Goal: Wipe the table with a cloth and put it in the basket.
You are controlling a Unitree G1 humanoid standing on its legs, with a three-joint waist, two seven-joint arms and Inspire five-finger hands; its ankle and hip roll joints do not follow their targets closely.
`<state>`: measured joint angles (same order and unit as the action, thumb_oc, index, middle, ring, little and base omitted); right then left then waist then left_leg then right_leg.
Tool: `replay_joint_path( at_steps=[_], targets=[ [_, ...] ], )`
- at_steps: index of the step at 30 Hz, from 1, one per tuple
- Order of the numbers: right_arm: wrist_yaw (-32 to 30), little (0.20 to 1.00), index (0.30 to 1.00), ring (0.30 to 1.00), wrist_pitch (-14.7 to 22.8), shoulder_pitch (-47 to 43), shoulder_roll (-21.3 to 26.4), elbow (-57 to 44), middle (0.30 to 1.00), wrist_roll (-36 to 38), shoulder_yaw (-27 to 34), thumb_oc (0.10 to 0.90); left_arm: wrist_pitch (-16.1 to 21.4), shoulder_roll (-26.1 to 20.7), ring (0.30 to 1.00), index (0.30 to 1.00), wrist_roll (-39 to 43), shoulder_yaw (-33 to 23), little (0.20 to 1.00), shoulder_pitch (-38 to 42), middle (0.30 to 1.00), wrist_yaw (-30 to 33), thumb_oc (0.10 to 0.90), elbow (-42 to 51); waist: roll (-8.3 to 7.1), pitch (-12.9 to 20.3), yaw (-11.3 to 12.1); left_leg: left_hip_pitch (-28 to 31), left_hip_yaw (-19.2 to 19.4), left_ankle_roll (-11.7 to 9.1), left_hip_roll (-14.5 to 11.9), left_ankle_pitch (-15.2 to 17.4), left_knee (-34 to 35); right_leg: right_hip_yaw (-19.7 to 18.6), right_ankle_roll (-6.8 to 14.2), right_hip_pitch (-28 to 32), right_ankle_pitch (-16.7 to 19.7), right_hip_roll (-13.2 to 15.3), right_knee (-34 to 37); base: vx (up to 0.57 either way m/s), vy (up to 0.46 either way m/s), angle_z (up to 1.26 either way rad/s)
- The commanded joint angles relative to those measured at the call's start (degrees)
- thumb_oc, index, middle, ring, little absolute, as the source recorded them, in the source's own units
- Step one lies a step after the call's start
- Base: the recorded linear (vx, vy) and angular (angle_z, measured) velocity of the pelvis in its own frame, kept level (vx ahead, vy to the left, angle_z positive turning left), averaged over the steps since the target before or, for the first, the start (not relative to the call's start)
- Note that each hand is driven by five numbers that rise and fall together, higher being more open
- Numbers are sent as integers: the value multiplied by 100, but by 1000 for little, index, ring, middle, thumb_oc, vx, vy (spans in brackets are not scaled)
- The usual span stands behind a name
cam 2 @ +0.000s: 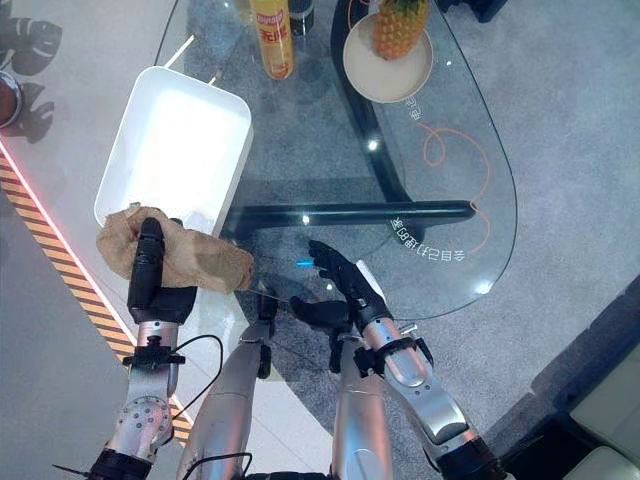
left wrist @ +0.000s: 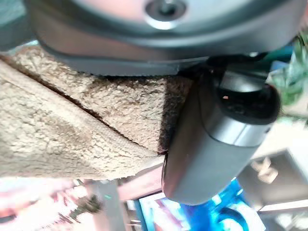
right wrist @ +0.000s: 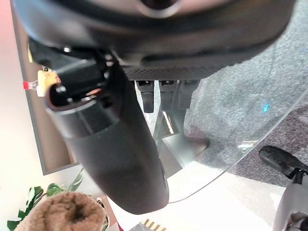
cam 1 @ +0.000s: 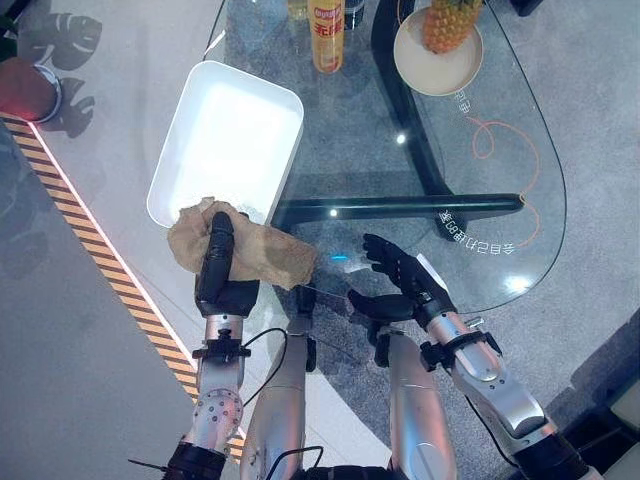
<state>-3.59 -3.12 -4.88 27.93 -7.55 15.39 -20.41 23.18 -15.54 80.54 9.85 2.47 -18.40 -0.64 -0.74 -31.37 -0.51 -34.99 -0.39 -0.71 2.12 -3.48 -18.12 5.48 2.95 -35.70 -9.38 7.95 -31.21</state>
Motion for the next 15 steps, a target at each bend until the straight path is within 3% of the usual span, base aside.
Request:
replay_joint_path(
  at_steps=[1,3,5,7,11,15],
  targets=[
    [240,900,900,900,137,-44,132,-441,900,32,-3,800,708,-340,300,300,-1150,-607,200,225,300,439,100,1148,20,158,-5,-182,572,348,315,795,-916,-88,-206,-45,761,-596,779,16,126,-5],
    [294,900,900,900,19,-42,151,-398,900,35,-31,800,789,-417,300,300,-1488,-695,200,311,300,722,100,1073,37,158,-23,-233,585,335,306,788,-942,-97,-214,-98,753,-595,747,14,89,-9],
    [425,900,900,900,-224,-41,234,-288,900,113,-101,800,927,-749,300,300,-3121,-847,200,513,300,1795,100,832,64,158,-68,-327,624,306,277,767,-980,-135,-224,-194,742,-599,702,29,141,-10],
    [510,900,900,900,-321,-19,298,-212,900,155,-131,800,887,-1038,300,300,-3949,-922,200,627,300,2373,100,632,81,158,-96,-410,660,292,249,742,-1005,-162,-229,-280,746,-605,667,23,139,-2],
    [593,900,900,900,-514,-59,475,33,900,196,-267,800,940,-1477,300,300,-4723,-1143,200,865,300,3173,100,198,121,158,-158,-565,743,290,194,720,-1009,-228,-246,-458,754,-612,672,12,131,-6],
    [591,900,900,900,-576,-44,556,155,900,254,-369,800,999,-1674,300,300,-4773,-1262,200,960,300,3631,100,49,152,158,-180,-692,794,291,154,703,-1002,-263,-268,-609,750,-618,675,-2,106,-11]
  ],
)
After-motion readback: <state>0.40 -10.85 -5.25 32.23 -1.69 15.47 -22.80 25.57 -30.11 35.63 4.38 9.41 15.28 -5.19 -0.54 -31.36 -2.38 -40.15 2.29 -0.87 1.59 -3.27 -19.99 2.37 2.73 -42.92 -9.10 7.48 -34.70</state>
